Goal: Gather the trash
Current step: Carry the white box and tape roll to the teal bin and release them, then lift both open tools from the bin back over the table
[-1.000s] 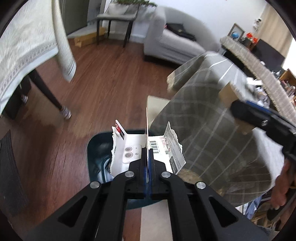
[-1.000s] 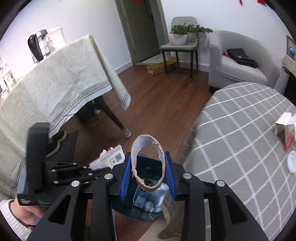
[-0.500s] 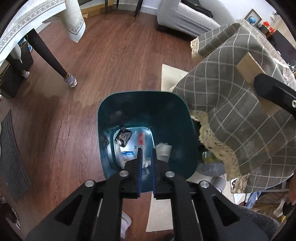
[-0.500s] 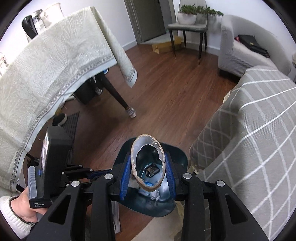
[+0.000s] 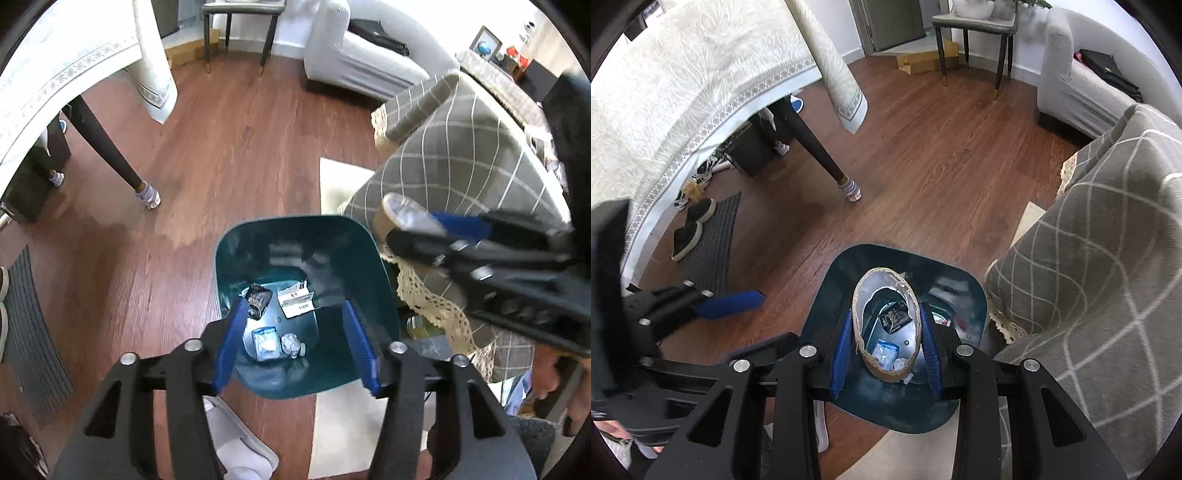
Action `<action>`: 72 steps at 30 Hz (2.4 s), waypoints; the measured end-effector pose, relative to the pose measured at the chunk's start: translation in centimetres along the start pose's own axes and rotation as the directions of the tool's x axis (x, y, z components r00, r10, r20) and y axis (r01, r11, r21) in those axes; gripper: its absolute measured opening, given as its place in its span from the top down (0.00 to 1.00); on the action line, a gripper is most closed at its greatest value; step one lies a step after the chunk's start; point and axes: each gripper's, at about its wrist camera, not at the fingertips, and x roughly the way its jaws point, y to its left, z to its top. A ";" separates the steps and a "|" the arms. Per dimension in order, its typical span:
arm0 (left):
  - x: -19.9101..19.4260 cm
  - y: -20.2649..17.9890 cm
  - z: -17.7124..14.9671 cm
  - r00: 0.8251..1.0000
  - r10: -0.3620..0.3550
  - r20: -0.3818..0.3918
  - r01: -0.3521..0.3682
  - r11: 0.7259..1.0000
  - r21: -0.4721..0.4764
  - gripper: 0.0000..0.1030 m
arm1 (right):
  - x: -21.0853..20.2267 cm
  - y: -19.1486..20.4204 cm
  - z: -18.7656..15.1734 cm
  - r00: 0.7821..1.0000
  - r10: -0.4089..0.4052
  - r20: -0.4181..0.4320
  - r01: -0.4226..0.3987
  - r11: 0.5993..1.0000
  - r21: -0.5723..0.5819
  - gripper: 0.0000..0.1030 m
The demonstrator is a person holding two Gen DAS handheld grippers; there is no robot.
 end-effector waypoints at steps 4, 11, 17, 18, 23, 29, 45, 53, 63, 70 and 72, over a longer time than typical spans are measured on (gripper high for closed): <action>-1.3 0.5 0.2 0.999 0.005 0.050 -0.004 1.000 -0.013 0.43 | 1.8 0.3 0.0 0.999 -0.006 -0.040 0.006 1.000 0.000 0.66; -4.6 1.5 1.0 0.988 -0.010 0.153 0.019 0.998 -0.058 0.55 | 4.5 0.7 -1.0 0.992 -0.021 -0.123 0.019 1.000 -0.017 0.66; -6.4 1.4 1.6 0.979 -0.032 0.200 0.047 0.996 -0.071 0.71 | 6.1 1.0 -2.3 0.983 -0.018 -0.181 0.013 1.000 -0.026 0.66; -6.6 1.4 1.6 0.978 -0.034 0.206 0.050 0.996 -0.070 0.71 | 6.3 1.2 -2.3 0.983 -0.008 -0.185 0.003 1.000 -0.023 0.66; -7.5 1.0 1.9 0.972 -0.045 0.229 0.062 0.996 -0.067 0.71 | 7.3 2.0 -2.9 0.973 0.028 -0.228 -0.036 0.999 -0.034 0.62; -8.8 0.1 2.4 0.962 -0.046 0.270 0.062 0.997 -0.051 0.72 | 7.3 2.1 -3.7 0.967 0.036 -0.253 -0.046 0.998 -0.035 0.48; -12.7 -1.5 4.0 0.921 -0.024 0.388 0.055 0.996 -0.068 0.72 | -1.1 1.9 -2.2 0.996 0.072 -0.058 -0.077 0.993 -0.089 0.64; -13.4 -4.2 4.9 0.910 -0.048 0.411 0.063 0.998 -0.022 0.67 | -8.1 -1.2 -0.9 0.991 0.051 0.127 -0.044 0.997 -0.057 0.66; -12.0 -9.5 7.4 0.902 -0.099 0.419 0.085 0.995 0.052 0.58 | -12.2 -7.9 -0.8 0.975 0.007 0.222 -0.012 1.000 0.021 0.73; -10.5 -13.5 9.2 0.899 -0.148 0.411 0.120 0.988 0.094 0.51 | -15.1 -11.3 -1.5 0.962 -0.033 0.271 0.020 0.999 0.050 0.79; -10.1 -14.6 9.7 0.898 -0.168 0.407 0.137 0.985 0.104 0.49 | -16.0 -12.7 -1.7 0.956 -0.072 0.286 0.055 0.996 0.066 0.79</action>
